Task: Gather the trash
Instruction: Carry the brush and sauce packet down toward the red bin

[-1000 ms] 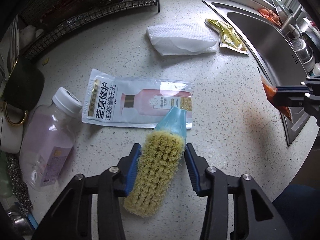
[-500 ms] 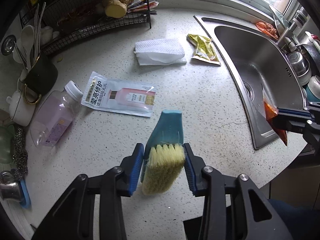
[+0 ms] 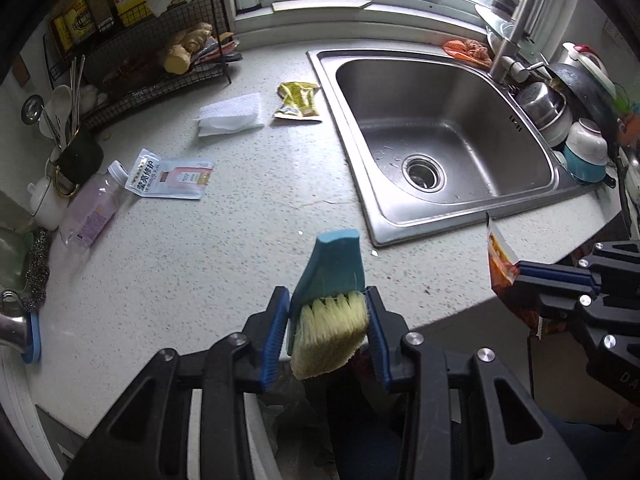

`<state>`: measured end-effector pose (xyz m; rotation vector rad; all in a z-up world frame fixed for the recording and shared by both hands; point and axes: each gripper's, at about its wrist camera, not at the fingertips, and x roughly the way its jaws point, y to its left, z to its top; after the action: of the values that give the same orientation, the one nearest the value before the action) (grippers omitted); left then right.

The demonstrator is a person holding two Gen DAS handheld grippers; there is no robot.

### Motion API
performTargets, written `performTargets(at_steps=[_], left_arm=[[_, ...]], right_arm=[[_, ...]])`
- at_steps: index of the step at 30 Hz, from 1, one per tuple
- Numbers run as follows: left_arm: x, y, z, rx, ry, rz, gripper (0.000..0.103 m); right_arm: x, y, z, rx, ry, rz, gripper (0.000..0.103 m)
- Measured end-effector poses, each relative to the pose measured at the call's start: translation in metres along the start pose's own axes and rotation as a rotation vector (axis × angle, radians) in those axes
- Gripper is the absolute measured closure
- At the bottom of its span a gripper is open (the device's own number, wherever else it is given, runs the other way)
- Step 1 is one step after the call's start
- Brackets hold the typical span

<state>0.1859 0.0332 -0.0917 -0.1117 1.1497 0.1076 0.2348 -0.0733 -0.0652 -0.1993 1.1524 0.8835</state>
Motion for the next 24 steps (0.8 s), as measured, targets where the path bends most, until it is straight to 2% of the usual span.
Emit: performTargets(at_steps=[13,18,24], left_arm=[[-0.026,-0.099,-0.076,0.055,-0.019,-0.033,0.068],[-0.013,-0.131,-0.100,0.071,0.011,-0.049,0.068],[0.016,-0.154,-0.120,0.088,0.061,-0.085,0.068]], right_arm=[[-0.057,-0.009,-0.116,0.035,-0.034,-0.046,0.098],[-0.065,-0.017,-0.148,0.047,-0.023,-0.054,0.098],[-0.055,-0.032,-0.170,0.089,0.022,-0.068,0.098]])
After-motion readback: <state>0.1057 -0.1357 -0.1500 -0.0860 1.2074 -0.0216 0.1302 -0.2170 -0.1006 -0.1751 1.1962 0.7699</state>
